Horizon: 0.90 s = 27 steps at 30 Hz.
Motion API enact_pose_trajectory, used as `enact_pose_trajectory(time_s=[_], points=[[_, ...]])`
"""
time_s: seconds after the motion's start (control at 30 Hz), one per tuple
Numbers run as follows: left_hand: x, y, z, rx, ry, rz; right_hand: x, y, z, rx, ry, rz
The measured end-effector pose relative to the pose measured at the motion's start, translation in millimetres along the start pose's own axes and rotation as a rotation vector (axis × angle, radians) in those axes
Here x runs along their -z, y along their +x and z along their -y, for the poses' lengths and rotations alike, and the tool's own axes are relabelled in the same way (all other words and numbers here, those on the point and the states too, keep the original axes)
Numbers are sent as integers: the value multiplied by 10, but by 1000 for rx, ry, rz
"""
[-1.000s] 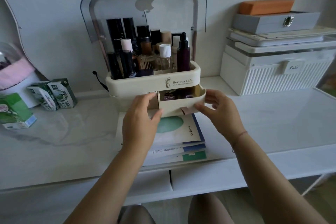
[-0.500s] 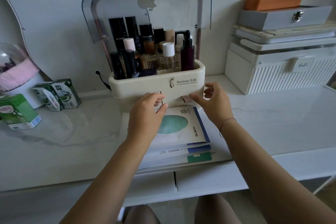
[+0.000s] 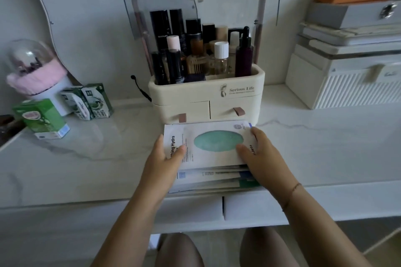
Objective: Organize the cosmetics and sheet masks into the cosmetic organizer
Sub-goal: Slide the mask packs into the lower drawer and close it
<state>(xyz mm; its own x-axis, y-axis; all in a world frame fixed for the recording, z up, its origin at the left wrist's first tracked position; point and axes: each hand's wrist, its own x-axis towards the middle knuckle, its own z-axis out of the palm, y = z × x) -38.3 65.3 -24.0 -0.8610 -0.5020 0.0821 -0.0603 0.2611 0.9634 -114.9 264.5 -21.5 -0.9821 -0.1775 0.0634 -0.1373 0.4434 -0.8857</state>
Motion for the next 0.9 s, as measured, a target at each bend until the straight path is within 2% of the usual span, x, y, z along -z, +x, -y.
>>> enact_pose_trajectory(time_s=[0.2,0.3,0.47,0.7,0.9], points=[[295,1,52,1,-39,23,-191,-160,144,32,-46,-59],[592,40,122,16,-29,14,-450,-251,280,3,30,-60],[1238,120,246,42,-24,23,-1009,-356,576,84,116,0],[2024,287,489,78,-22,-101,-1804,-339,969,158,167,95],[2170,588,582,62,-2,-235,-2093,144,1153,194,32,192]])
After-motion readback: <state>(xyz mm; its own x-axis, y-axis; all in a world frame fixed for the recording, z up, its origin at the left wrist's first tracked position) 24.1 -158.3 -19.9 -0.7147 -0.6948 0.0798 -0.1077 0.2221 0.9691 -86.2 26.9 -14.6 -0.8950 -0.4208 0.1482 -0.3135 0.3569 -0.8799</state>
